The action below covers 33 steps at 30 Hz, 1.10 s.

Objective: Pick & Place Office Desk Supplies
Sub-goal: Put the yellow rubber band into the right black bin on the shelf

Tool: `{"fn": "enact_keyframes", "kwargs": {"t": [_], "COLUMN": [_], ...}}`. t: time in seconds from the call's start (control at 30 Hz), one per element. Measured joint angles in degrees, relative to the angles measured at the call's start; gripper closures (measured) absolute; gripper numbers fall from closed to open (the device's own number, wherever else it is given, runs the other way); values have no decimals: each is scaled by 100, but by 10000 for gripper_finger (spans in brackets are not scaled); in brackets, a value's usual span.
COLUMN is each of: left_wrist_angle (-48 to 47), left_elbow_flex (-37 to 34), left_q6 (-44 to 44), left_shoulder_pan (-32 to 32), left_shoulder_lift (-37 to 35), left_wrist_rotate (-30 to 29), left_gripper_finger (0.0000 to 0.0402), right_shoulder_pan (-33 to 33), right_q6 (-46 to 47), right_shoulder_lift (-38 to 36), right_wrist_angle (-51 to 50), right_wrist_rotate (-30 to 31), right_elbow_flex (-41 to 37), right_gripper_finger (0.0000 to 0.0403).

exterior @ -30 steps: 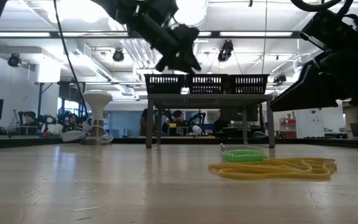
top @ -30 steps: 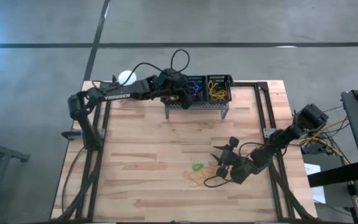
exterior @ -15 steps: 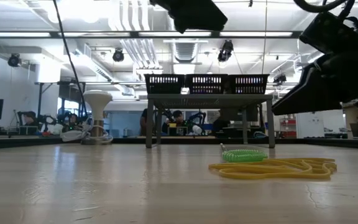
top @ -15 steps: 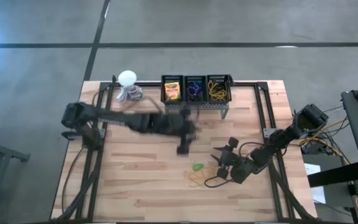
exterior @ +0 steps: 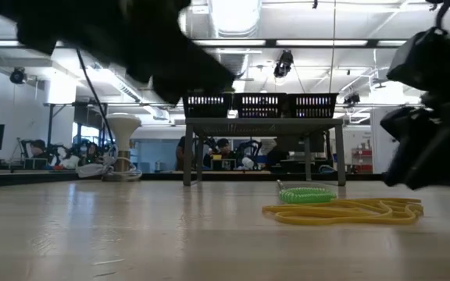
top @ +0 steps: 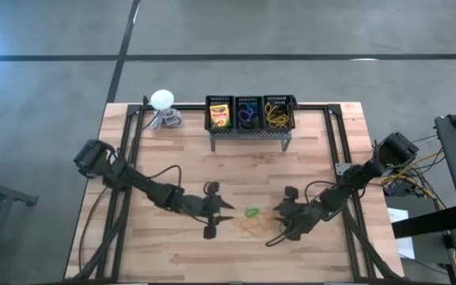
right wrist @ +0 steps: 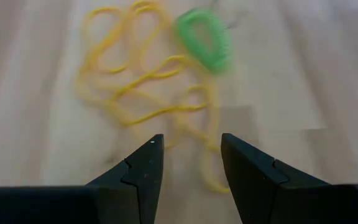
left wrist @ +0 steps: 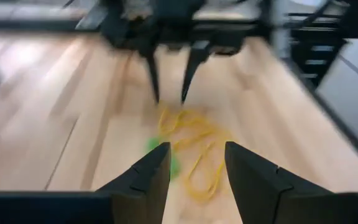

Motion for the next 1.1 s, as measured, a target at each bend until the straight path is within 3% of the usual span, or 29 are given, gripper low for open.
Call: {"fn": "enact_keyframes", "kwargs": {"t": [0.1,0.23,0.43,0.63,0.87,1.1], "left_wrist_angle": [358,558,557,505,468,468], "left_elbow_flex": [-486,-891,-1116,-1129,-1129,-1129], "left_q6": [-628,-1050,-1113,-1113,-1115,-1163], "left_shoulder_pan": [-2,-11,-7,-4,-4,-4], "left_shoulder_lift": [8,7,9,9,9,9], "left_wrist_rotate": [-423,-1148,-1546,-1650,-1650,-1700], "left_gripper_finger": [246,246,246,246,246,246], "right_shoulder_pan": [-9,2,-38,-151,-156,-163], "right_q6": [-177,-249,-169,-363,-693,-1776], "right_shoulder_lift": [0,7,359,652,488,124], "right_wrist_angle": [-11,-23,59,300,357,1289], "right_wrist_rotate": [391,252,176,144,154,1204], "right_elbow_flex": [-25,-86,-134,-122,-140,-109], "right_gripper_finger": [248,249,264,299,374,394]}}
